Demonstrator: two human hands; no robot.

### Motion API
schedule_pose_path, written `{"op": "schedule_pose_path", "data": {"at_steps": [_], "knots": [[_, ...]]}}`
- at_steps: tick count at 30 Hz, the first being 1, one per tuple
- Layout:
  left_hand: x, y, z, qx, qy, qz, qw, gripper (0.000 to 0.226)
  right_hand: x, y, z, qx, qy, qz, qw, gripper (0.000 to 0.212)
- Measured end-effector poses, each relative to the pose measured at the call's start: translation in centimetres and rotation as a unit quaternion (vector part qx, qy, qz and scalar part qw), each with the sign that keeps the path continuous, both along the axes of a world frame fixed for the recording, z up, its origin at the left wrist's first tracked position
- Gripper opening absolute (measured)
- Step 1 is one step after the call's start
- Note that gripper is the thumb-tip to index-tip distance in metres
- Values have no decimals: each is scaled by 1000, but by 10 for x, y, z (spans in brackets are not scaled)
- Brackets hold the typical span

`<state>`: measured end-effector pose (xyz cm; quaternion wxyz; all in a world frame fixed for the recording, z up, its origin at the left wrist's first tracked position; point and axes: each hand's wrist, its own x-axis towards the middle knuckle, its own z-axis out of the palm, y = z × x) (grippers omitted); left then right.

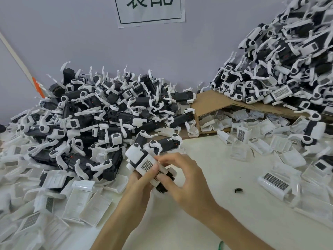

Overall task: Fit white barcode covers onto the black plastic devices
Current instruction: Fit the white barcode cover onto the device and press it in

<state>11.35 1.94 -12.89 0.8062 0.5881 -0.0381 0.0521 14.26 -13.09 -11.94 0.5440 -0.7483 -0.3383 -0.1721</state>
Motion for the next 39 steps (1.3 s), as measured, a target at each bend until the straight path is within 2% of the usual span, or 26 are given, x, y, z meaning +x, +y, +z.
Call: {"op": "schedule_pose_path", "data": {"at_steps": [4, 8, 13, 18, 24, 29, 33, 39], "knots": [[-1, 4, 3, -26, -18, -43, 999, 47, 3, -2, 2, 3, 2, -26, 1000, 37], [-2, 5, 4, -30, -38, -40, 998, 58, 3, -3, 3, -36, 27, -3, 999, 33], [-5, 6, 8, -37, -45, -50, 997, 65, 1, -4, 6, -43, 10, 4, 999, 35], [-7, 6, 11, -36, -38, -39, 998, 76, 3, -5, 5, -46, 35, 19, 998, 38], [-6, 5, 6, -17, -34, -38, 999, 52, 4, -6, 5, -28, 91, 64, 993, 39], [-9, 3, 13, -5, -11, -45, 999, 77, 4, -9, 13, 56, 121, 70, 989, 26], [-11, 1, 14, 24, -7, -60, 998, 70, 7, -11, 13, 58, 153, 44, 986, 9], [-10, -3, 10, 51, -8, -47, 998, 70, 10, -12, 13, 84, 168, 25, 982, 8]]}}
